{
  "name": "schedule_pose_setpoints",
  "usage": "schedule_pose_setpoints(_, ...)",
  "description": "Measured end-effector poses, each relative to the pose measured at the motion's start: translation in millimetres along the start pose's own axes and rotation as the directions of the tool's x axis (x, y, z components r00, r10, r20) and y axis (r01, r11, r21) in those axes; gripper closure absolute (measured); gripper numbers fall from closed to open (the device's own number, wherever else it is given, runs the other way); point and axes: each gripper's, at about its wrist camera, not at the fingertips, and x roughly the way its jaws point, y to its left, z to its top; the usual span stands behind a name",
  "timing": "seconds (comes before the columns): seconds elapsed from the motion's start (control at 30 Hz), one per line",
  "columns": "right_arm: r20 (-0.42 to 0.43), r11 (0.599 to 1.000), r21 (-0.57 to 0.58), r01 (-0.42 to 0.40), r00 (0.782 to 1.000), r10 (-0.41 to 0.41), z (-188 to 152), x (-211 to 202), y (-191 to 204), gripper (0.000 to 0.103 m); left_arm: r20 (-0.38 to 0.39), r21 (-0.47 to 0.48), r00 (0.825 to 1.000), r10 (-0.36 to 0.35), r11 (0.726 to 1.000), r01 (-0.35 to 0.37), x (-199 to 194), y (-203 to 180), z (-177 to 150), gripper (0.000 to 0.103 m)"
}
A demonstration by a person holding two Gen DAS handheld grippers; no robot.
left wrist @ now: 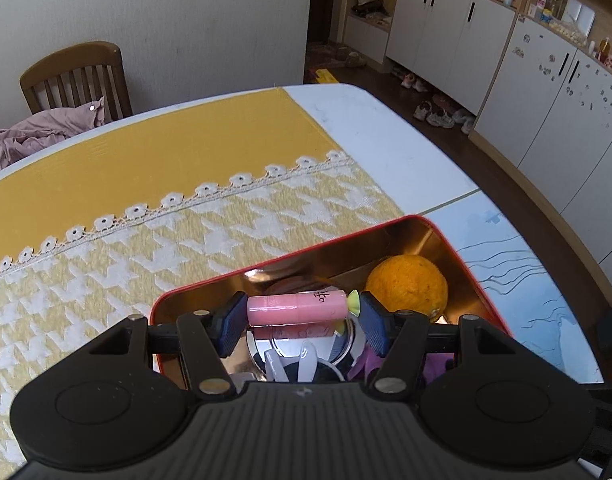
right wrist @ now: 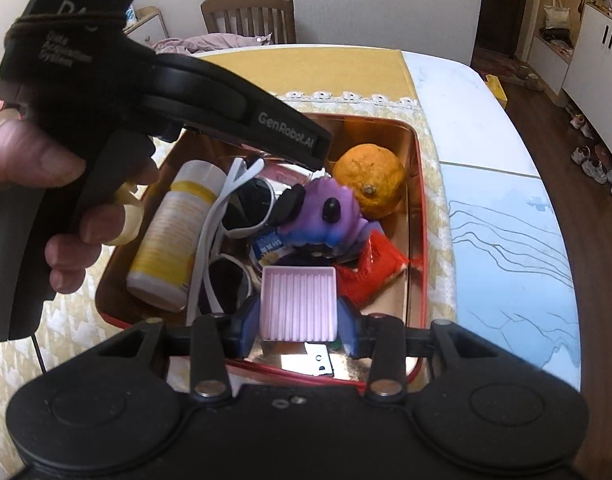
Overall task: Organize rigid objects
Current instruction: 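Release the pink stick into the red box with the left tool while the right tool releases the tray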
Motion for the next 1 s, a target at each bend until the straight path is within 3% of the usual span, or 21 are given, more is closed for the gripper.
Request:
schedule_pose_setpoints(0.47,0.019,0.999,0.043,0.0,1.0,-0.001,-2.2,-3.3,-5.8,0.057,-0.009,-0.042,1.0,-0.017,0.999,0.017,1.4,6.8,-2.5,0.043)
schedule_pose_setpoints(0.77,0.077,0.996,0.092,-0.008,0.997,0.001,-4.8,-20.9,-7.2,0.05,0.051,-0.013,0.998,-0.028,0.999,0.029,-32.3,10.1,-12.0,0.043)
schedule_pose_setpoints(1.0,0.134,0.988,0.152,-0.005,0.991,-0.016,-10.7,-39.9,-3.8,0.041,0.092,-0.003,0.994,-0.057,0.998,0.058,-70.4,25.1,-30.2,0.034)
